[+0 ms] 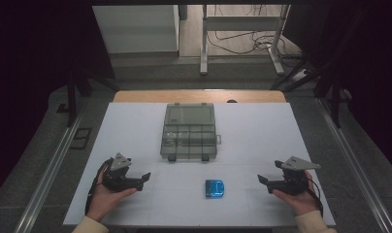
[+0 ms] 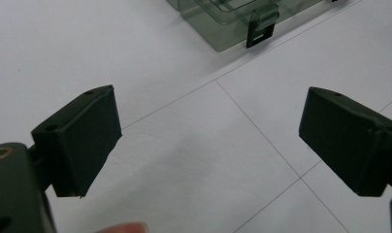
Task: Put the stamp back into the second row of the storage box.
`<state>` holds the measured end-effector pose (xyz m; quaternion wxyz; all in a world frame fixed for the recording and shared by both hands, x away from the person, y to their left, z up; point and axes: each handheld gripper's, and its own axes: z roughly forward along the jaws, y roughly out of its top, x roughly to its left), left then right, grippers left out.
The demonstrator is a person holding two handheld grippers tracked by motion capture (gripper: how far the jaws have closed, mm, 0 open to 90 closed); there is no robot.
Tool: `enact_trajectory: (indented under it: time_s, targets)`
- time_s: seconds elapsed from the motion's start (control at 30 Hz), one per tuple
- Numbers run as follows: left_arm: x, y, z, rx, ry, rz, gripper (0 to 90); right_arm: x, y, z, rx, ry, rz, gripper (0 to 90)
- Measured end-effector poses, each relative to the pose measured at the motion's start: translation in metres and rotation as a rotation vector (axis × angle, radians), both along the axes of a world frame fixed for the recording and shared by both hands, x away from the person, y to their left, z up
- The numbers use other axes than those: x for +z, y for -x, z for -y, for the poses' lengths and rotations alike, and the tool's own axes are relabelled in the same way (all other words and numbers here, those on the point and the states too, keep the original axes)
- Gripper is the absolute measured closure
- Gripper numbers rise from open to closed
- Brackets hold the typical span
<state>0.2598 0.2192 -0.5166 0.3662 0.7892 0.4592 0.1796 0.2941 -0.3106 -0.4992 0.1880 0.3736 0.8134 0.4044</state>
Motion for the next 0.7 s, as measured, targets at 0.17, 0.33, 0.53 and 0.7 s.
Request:
enact_trajectory:
  time_s: [0.17, 0.33, 0.53, 0.7]
  targets:
    - [-0.0004, -0.0011, 0.0008, -0.005, 0.002, -0.007, 8.2, -0.0010, 0.0016, 0.0021, -0.004, 0.000, -0.002, 12.6]
    - [0.0005, -0.0004, -0.0004, 0.002, 0.010, -0.006, 8.2, -0.0013, 0.0020, 0.0040, -0.010, -0.001, -0.003, 12.8]
    - [0.0012, 0.0009, -0.0014, 0.008, 0.012, -0.007, 7.9, -0.0030, -0.0021, 0.0033, 0.003, -0.006, -0.008, 13.2]
    - [0.0021, 0.0001, -0.0009, 0.006, 0.005, -0.007, 7.9, -0.0028, -0.0024, 0.0013, 0.015, 0.000, -0.006, 13.4]
